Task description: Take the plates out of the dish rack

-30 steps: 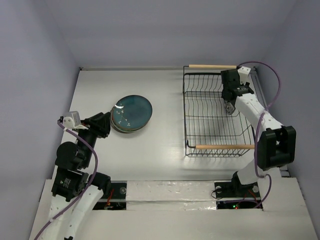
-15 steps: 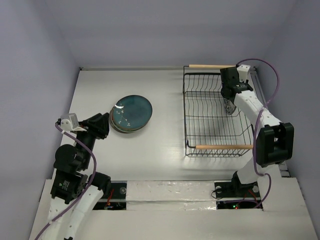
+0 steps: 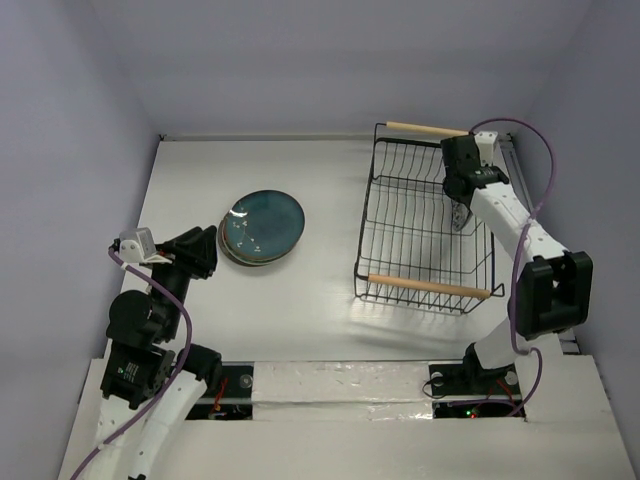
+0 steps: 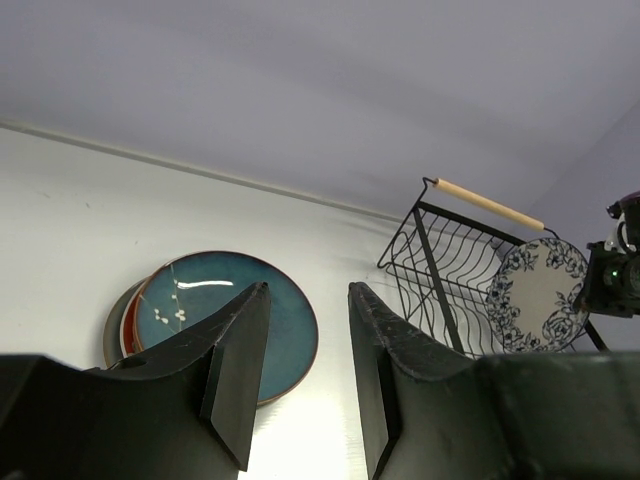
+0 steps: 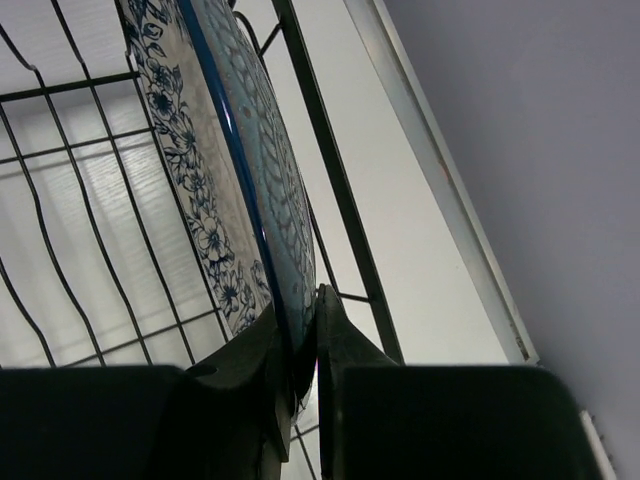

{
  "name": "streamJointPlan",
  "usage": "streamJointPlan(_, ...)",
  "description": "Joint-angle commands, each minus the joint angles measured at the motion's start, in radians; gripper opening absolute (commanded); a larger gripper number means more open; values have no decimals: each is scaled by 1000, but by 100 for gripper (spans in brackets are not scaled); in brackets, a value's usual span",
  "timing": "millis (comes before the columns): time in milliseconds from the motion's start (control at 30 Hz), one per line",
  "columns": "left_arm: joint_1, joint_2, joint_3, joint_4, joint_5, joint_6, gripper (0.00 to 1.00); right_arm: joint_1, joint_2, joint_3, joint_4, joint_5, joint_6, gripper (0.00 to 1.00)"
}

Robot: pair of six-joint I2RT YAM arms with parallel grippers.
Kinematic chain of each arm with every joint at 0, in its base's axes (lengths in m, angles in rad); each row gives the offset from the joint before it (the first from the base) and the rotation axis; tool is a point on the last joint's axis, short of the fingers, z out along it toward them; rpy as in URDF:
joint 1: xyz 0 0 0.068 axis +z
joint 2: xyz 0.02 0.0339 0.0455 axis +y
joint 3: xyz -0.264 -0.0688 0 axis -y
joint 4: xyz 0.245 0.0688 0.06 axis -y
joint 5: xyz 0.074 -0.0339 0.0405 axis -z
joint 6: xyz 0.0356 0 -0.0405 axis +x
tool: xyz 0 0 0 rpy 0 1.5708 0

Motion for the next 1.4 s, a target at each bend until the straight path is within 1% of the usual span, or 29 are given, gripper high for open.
streamJointPlan(0, -4, 0, 20, 31, -6, 2, 35, -11, -131, 56, 7, 93, -52, 0)
streamJointPlan(200, -4, 6, 20, 32, -4, 2, 35, 18, -180, 79, -33, 83, -54, 0)
streamJointPlan(333, -4, 11, 19, 32, -3, 1, 35, 40, -239, 132, -79, 91, -29, 0)
streamJointPlan(400, -4, 12, 19, 32, -1, 1, 35, 50, -295, 155, -85, 68, -25, 0)
streamJointPlan(467, -4, 14, 19, 35, 1, 1, 35, 81, -363, 186, -81, -15, -14, 0)
streamJointPlan(533, -4, 15, 19, 35, 1, 1, 35, 125, -410, 189, -38, -82, 1, 0)
streamJointPlan(567, -4, 17, 19, 35, 1, 1, 35, 139, -432, 185, -20, -169, 11, 0)
streamJointPlan(633, -4, 18, 19, 35, 1, 2, 34, 194, -486, 166, 65, -255, 43, 0)
streamJointPlan(667, -4, 18, 17, 35, 1, 1, 35, 213, -495, 148, 91, -324, 58, 0)
streamJointPlan(733, -4, 18, 17, 35, -1, 1, 35, 243, -503, 126, 181, -412, 110, 0)
streamJointPlan(767, -4, 17, 17, 35, -2, 1, 35, 266, -496, 101, 253, -526, 129, 0)
streamJointPlan(833, -4, 17, 17, 35, -3, 1, 35, 286, -449, 71, 342, -648, 207, 0)
streamJointPlan(867, -4, 17, 15, 34, -4, 1, 35, 299, -425, 61, 382, -753, 236, 0)
streamJointPlan(900, -4, 17, 15, 35, -6, 1, 35, 331, -394, 53, 457, -780, 289, 0)
streamJointPlan(967, -4, 18, 15, 38, -9, 1, 35, 365, -299, 59, 526, -867, 336, 0)
streamJointPlan(1000, -4, 20, 15, 40, -9, 1, 35, 398, -265, 79, 577, -884, 378, 0)
streamJointPlan(1067, -4, 26, 15, 40, -9, 1, 35, 429, -167, 100, 625, -911, 415, 0)
streamJointPlan(1133, -4, 26, 15, 37, -9, 1, 35, 463, -103, 135, 678, -924, 463, 0)
streamJointPlan(1233, -4, 26, 14, 37, -9, 1, 35, 490, 11, 151, 767, -967, 540, 0)
streamJointPlan(1300, -4, 25, 14, 38, -7, 1, 35, 500, 91, 168, 804, -994, 586, 0)
streamJointPlan(1367, -4, 25, 14, 35, -6, 1, 35, 510, 134, 186, 824, -1004, 613, 0)
